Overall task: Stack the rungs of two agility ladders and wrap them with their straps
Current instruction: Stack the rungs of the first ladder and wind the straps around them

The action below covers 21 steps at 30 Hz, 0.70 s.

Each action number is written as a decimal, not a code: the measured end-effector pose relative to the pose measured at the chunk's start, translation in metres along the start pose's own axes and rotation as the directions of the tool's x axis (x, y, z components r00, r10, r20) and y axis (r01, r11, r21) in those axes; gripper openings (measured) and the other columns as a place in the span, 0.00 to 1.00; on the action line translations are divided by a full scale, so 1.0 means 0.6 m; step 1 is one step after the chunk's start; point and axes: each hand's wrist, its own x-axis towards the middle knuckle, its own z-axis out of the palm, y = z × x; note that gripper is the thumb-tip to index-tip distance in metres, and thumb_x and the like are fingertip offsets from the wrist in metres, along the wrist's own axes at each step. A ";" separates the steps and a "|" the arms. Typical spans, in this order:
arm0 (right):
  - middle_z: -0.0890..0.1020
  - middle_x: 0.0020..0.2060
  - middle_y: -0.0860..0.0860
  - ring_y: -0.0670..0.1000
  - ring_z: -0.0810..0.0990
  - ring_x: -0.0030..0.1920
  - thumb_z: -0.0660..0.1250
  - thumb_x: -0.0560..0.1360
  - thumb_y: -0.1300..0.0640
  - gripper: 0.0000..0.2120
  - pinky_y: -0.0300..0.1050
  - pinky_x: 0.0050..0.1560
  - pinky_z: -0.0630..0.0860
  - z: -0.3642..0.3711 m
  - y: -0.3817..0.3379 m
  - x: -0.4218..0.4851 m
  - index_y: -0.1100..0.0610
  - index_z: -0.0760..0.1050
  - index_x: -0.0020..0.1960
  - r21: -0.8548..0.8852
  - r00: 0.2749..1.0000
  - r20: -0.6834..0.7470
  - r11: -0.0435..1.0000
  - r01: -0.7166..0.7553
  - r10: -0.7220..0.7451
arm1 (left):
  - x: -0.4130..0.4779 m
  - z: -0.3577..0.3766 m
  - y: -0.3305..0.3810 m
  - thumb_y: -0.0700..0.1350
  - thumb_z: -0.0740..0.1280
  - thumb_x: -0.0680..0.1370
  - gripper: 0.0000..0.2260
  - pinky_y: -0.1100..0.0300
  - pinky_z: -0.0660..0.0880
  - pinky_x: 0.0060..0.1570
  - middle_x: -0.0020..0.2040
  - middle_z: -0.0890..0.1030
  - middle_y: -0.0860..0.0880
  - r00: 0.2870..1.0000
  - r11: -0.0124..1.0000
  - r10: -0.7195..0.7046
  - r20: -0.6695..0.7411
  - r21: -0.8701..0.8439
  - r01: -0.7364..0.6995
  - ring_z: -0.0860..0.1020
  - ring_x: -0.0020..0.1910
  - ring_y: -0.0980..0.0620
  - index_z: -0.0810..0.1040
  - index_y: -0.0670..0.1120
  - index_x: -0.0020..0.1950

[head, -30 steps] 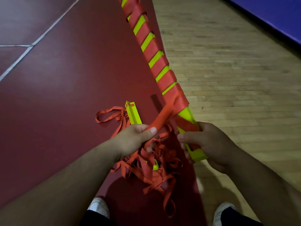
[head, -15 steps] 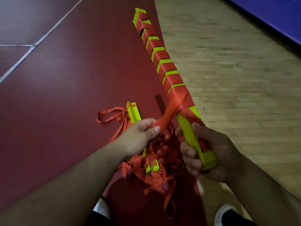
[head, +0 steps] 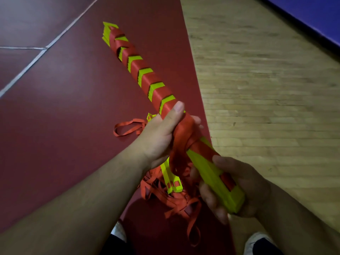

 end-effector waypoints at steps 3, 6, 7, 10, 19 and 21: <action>0.85 0.39 0.58 0.55 0.85 0.34 0.81 0.57 0.35 0.26 0.47 0.33 0.82 0.006 -0.016 -0.001 0.50 0.84 0.47 -0.364 0.955 -0.267 0.931 0.020 -0.125 | 0.006 -0.009 -0.004 0.59 0.68 0.74 0.20 0.51 0.81 0.42 0.41 0.84 0.40 0.987 0.997 0.024 -0.158 0.083 -0.011 0.83 0.39 0.45 0.84 0.43 0.40; 0.86 0.46 0.44 0.44 0.86 0.44 0.78 0.57 0.33 0.29 0.47 0.48 0.83 0.010 -0.006 0.013 0.40 0.78 0.55 -0.772 0.812 -0.478 0.601 -0.207 -0.334 | 0.011 -0.017 -0.011 0.61 0.72 0.71 0.28 0.53 0.78 0.42 0.40 0.77 0.41 0.960 0.962 0.140 -0.242 0.265 -0.073 0.78 0.38 0.48 0.74 0.35 0.46; 0.85 0.45 0.44 0.44 0.84 0.45 0.77 0.58 0.33 0.29 0.47 0.49 0.82 0.009 0.005 0.020 0.40 0.76 0.55 -0.814 0.757 -0.527 0.487 -0.318 -0.387 | 0.012 -0.018 -0.013 0.61 0.72 0.71 0.25 0.56 0.77 0.41 0.38 0.75 0.44 0.949 0.939 0.184 -0.257 0.332 -0.093 0.76 0.37 0.52 0.72 0.39 0.46; 0.82 0.38 0.46 0.49 0.81 0.40 0.74 0.66 0.43 0.16 0.48 0.42 0.79 0.004 0.025 0.039 0.49 0.75 0.47 -0.818 0.615 -0.575 0.385 -0.427 -0.540 | 0.013 -0.024 -0.014 0.59 0.71 0.71 0.21 0.60 0.78 0.44 0.42 0.78 0.48 0.943 0.903 0.218 -0.252 0.418 -0.097 0.80 0.41 0.55 0.69 0.46 0.52; 0.79 0.28 0.46 0.43 0.76 0.29 0.64 0.58 0.46 0.13 0.34 0.24 0.66 -0.014 0.007 0.034 0.52 0.76 0.38 -0.819 0.538 -0.573 0.462 -0.342 -0.618 | -0.019 -0.023 0.005 0.67 0.55 0.76 0.29 0.61 0.78 0.36 0.32 0.82 0.48 0.993 0.749 -0.119 -0.022 0.654 0.104 0.80 0.30 0.49 0.77 0.41 0.44; 0.78 0.27 0.48 0.45 0.75 0.27 0.64 0.57 0.46 0.15 0.35 0.22 0.63 -0.018 0.006 0.034 0.54 0.77 0.38 -0.811 0.520 -0.584 0.465 -0.354 -0.623 | -0.018 -0.022 -0.001 0.66 0.56 0.76 0.25 0.58 0.73 0.32 0.30 0.75 0.49 0.994 0.720 -0.105 -0.026 0.687 0.094 0.73 0.24 0.53 0.72 0.43 0.43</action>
